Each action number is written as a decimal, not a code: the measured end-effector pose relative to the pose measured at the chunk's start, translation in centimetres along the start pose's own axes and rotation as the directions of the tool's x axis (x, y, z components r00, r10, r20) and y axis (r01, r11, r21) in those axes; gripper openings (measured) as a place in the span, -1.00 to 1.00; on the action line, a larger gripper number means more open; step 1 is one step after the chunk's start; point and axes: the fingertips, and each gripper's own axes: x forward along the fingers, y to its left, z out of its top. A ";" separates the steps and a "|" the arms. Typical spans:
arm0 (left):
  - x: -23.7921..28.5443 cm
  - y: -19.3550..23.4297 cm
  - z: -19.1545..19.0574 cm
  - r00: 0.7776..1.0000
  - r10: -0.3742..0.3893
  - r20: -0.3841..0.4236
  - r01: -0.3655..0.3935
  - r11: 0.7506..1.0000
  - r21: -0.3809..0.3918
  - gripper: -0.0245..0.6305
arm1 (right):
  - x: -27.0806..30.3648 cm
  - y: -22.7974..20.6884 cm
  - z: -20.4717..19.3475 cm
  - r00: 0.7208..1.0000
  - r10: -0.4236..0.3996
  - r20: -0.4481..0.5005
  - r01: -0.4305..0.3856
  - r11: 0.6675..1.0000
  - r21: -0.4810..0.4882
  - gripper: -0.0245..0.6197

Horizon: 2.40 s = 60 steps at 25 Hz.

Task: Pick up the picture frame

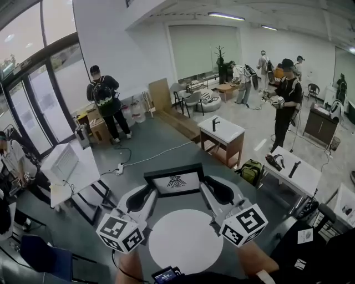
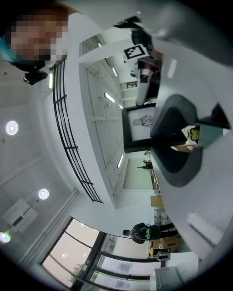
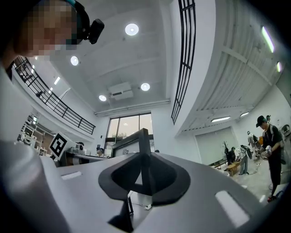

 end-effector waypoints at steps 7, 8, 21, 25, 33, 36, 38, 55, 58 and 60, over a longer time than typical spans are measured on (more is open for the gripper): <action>-2.9 -5.7 0.4 1.000 0.006 -0.004 -0.006 1.000 0.019 -0.72 | -6.0 1.1 1.0 1.000 0.010 0.030 -0.011 1.000 0.025 -0.74; -3.2 -6.3 0.2 1.000 0.007 -0.008 -0.007 1.000 0.019 -0.72 | -6.7 1.2 1.0 0.999 0.010 0.031 -0.011 1.000 0.029 -0.74; -10.5 -9.0 0.5 1.000 -0.021 0.022 0.021 1.000 0.012 -0.72 | -11.5 7.9 1.4 0.999 0.000 0.046 -0.001 1.000 0.024 -0.75; -14.6 -7.9 0.6 0.999 -0.041 0.030 0.041 0.999 -0.008 -0.72 | -11.7 12.3 1.2 0.999 -0.018 0.032 0.017 0.999 0.032 -0.75; -25.8 -5.8 0.1 0.997 -0.039 0.068 0.043 0.998 -0.049 -0.73 | -12.7 23.6 0.2 1.000 0.003 0.000 -0.003 1.000 0.015 -0.76; -28.4 -5.9 -0.7 0.996 -0.053 0.073 0.057 0.996 -0.062 -0.73 | -13.7 26.2 -0.3 1.000 -0.005 -0.012 0.005 1.000 0.011 -0.76; -29.6 -6.0 -1.1 0.995 -0.060 0.081 0.066 0.995 -0.073 -0.73 | -14.3 27.2 -0.6 1.000 -0.005 -0.020 0.005 1.000 0.021 -0.76; -34.1 -10.7 -2.7 0.998 -0.013 0.054 0.017 0.996 -0.084 -0.72 | -19.9 30.1 -1.7 0.999 0.034 -0.028 -0.033 0.998 0.052 -0.78; -34.1 -11.4 -3.3 0.999 0.002 0.033 0.002 0.996 -0.092 -0.73 | -20.5 29.8 -2.0 0.998 0.051 -0.033 -0.048 0.997 0.067 -0.78; -34.2 -12.0 -3.7 1.000 0.009 0.019 -0.007 0.995 -0.102 -0.72 | -21.2 29.7 -2.0 0.998 0.058 -0.038 -0.055 0.996 0.076 -0.78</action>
